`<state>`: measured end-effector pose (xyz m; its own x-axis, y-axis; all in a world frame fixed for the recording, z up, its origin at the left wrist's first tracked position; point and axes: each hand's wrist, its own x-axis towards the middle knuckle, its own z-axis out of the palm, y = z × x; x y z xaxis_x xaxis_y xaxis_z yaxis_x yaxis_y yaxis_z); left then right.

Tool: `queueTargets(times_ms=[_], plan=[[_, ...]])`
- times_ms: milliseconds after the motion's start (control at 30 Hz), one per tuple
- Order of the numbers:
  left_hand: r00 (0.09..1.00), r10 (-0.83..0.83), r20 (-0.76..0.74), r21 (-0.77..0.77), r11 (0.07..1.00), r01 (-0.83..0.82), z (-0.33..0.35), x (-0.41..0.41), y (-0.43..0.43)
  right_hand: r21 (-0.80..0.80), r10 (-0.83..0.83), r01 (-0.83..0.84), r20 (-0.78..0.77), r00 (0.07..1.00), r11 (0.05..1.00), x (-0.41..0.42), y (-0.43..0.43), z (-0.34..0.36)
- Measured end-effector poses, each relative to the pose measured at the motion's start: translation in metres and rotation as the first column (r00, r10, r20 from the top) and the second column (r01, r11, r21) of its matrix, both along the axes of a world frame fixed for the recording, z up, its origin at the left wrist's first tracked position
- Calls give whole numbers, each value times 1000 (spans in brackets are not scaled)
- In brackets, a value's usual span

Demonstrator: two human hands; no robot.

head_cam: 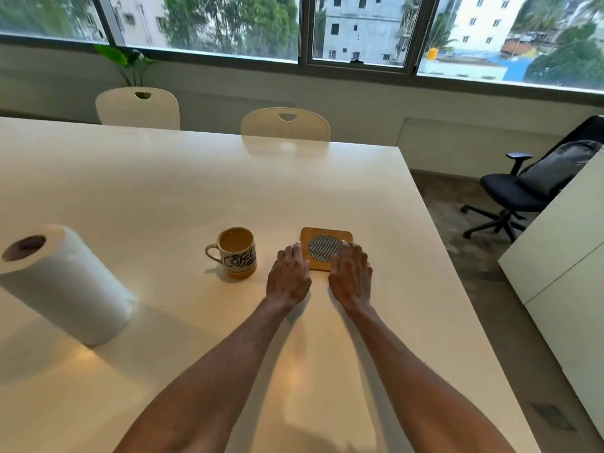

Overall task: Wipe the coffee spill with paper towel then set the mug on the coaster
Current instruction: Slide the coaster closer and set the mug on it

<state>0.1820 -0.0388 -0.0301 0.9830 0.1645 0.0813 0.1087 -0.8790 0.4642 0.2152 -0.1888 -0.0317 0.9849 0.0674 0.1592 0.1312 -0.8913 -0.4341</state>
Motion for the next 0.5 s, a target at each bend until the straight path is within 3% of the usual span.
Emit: queueTargets(times_ms=[100, 267, 500], plan=[[998, 55, -13, 32, 998, -55, 1, 19, 0, 90, -119, 121, -30, 992, 989, 10, 4, -3], [994, 103, -41, 71, 992, -100, -3, 37, -3, 99, -191, 196, -50, 980, 976, 24, 7, -6], [976, 176, -129, -108, 976, -190, 7, 48, -9, 75, -233, 237, -62, 971, 969, 36, 7, -2]])
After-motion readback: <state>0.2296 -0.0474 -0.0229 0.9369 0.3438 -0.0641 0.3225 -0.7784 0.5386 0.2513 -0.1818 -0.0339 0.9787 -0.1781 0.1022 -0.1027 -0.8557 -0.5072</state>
